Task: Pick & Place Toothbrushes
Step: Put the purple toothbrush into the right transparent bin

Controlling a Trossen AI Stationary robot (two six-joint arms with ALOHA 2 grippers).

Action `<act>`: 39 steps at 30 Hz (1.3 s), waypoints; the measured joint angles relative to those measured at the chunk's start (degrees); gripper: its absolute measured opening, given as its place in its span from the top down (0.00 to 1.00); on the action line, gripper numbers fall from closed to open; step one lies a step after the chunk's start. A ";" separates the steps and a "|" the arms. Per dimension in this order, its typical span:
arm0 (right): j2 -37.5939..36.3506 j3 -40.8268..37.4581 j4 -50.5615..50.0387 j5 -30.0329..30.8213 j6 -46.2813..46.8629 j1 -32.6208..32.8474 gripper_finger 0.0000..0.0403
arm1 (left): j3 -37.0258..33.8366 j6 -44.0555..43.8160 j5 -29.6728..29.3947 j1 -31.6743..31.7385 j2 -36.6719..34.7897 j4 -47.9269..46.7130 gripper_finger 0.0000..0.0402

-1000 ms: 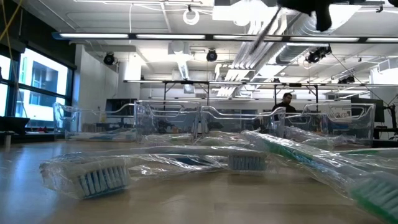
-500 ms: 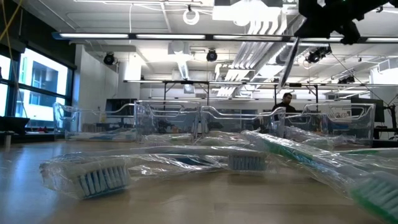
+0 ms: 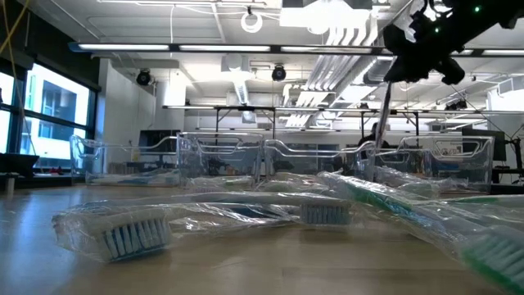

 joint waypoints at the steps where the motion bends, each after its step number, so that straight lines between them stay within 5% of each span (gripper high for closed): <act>1: 0.00 1.18 -0.87 -0.93 -0.76 -0.97 0.98 | 0.00 -0.33 0.00 0.00 0.00 -0.32 0.48; 10: 3.13 19.39 -24.78 -4.49 -4.56 -7.29 0.98 | 0.00 -1.02 0.01 0.00 0.00 -0.58 0.48; 16: 8.99 24.96 -38.53 -9.92 -3.41 -12.42 0.98 | 0.00 -1.02 0.02 0.01 0.00 -0.59 0.48; 39: 28.09 24.98 -41.40 -26.12 -7.60 -26.03 0.98 | 0.00 -1.26 0.04 0.00 0.00 -1.73 0.48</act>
